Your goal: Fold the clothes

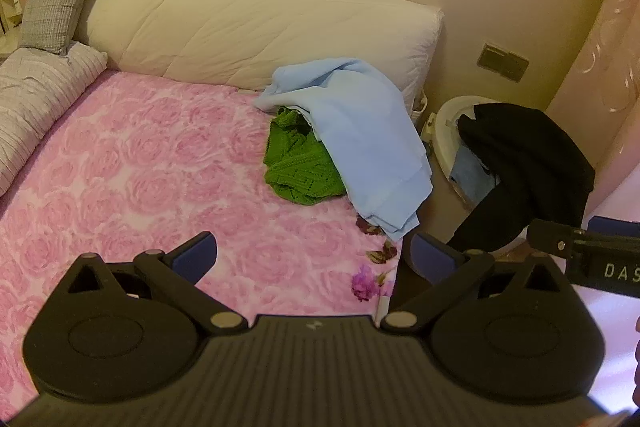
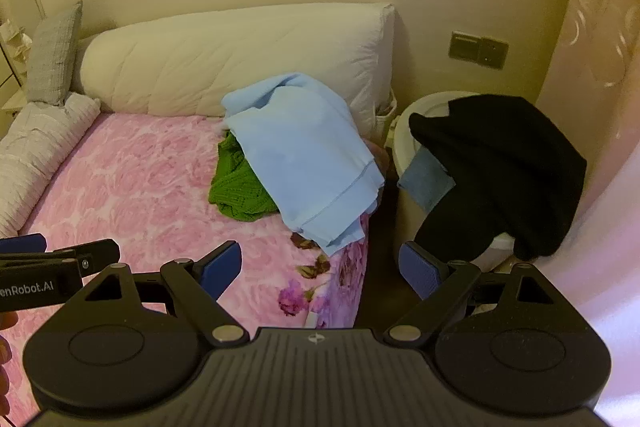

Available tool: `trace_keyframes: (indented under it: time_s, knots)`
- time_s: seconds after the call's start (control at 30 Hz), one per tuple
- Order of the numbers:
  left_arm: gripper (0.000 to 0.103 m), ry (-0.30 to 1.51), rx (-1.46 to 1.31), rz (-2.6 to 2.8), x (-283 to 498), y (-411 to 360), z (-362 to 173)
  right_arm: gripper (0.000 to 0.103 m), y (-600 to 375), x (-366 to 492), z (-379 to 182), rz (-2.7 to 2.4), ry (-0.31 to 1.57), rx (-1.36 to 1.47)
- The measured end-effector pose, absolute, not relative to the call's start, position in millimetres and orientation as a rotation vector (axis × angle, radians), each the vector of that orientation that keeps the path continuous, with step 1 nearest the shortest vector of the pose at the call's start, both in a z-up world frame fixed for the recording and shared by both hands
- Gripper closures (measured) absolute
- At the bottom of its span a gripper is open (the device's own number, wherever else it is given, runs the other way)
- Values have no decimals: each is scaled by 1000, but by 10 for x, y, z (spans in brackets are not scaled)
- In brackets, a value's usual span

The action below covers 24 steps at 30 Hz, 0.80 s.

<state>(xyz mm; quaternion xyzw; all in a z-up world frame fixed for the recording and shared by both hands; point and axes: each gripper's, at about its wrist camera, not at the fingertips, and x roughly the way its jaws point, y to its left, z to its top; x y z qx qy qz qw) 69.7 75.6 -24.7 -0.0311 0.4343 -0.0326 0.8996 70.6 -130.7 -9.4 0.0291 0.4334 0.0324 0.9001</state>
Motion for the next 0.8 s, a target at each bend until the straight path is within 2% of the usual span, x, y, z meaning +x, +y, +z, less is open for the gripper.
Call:
trace_keyframes:
  time_s: [0.8]
  knots:
    - [1, 935, -81, -55, 1167, 694, -370, 16, -1375, 1181, -208, 80, 927, 49]
